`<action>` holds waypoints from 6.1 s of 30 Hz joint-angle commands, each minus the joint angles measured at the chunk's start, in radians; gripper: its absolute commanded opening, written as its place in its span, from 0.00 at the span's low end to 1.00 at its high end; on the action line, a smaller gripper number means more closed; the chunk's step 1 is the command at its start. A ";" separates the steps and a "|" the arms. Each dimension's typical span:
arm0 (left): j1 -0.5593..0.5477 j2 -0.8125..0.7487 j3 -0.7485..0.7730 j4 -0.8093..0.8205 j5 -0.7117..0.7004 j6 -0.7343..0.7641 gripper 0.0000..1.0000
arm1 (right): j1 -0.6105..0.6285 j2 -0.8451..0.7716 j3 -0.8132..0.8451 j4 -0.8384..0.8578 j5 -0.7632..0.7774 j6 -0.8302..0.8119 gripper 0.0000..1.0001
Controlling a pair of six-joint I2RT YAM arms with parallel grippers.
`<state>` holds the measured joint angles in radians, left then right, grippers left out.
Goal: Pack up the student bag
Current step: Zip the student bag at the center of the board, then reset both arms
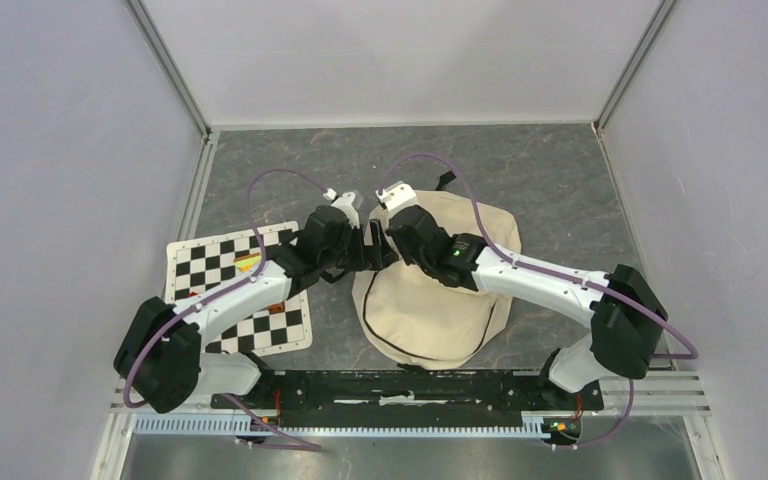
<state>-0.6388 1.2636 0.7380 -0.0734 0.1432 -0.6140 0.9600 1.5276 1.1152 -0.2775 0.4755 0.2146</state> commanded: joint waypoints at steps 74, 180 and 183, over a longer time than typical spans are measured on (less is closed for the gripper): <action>-0.014 0.222 0.193 0.055 -0.017 -0.084 0.61 | 0.003 -0.346 -0.336 0.124 0.038 0.127 0.00; 0.482 -0.852 0.043 -0.529 -0.397 0.364 1.00 | -0.735 -1.148 -0.676 0.185 -0.158 -0.160 0.98; 0.482 -0.882 0.033 -0.529 -0.399 0.367 1.00 | -0.735 -1.149 -0.677 0.185 -0.151 -0.184 0.98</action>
<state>-0.1619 0.4103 0.7902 -0.5995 -0.2184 -0.3019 0.2272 0.3901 0.4370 -0.1833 0.2955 0.0784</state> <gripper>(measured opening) 0.993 0.979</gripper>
